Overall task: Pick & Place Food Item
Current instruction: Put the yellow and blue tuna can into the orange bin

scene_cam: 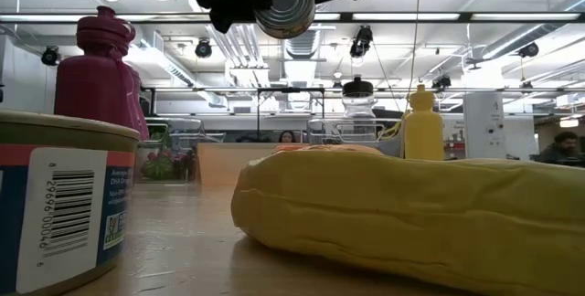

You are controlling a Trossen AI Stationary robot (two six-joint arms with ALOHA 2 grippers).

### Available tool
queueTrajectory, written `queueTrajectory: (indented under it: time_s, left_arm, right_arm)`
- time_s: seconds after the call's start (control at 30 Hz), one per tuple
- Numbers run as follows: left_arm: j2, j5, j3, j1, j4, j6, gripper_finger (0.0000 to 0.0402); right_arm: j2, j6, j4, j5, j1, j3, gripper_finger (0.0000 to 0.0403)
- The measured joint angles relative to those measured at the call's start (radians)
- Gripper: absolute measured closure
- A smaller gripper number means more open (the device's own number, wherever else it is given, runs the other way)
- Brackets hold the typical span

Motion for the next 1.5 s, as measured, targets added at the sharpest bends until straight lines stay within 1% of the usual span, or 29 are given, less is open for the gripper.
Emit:
queueTrajectory:
  time_s: [0.2,0.37,0.63,0.77,0.97,1.17,1.27,1.5]
  left_arm:
    - [-0.001,-0.001,0.0,0.002,-0.002,-0.003,0.0256]
    - [-0.001,0.0,0.0,0.002,-0.006,-0.005,0.0256]
    - [-0.016,-0.025,0.009,0.026,-0.081,-0.062,0.0256]
    - [-0.022,-0.047,0.009,0.048,-0.12,-0.116,0.0256]
    - [-0.042,-0.126,0.009,0.077,-0.19,-0.205,0.0256]
    - [-0.048,-0.209,0.009,0.1,-0.231,-0.358,0.0256]
    - [-0.048,-0.267,0.009,0.114,-0.263,-0.449,0.0256]
    - [-0.047,-0.441,0.008,0.164,-0.336,-0.674,0.0256]
  right_arm:
    - [-0.03,0.0,-0.011,0.002,-0.011,0.0,0.0111]
    - [-0.053,-0.007,-0.014,0.041,-0.013,0.0,0.0119]
    - [-0.096,-0.019,-0.007,0.052,-0.012,0.0,0.0127]
    - [-0.12,-0.019,-0.007,0.052,-0.012,0.0,0.0128]
    - [-0.153,-0.018,-0.005,0.052,-0.011,0.0,0.0119]
    - [-0.173,-0.018,-0.002,0.052,-0.012,0.0,0.0108]
    - [-0.175,-0.018,-0.003,0.051,-0.012,0.0,0.0103]
    - [-0.176,-0.023,-0.003,0.051,-0.012,0.0,0.0097]
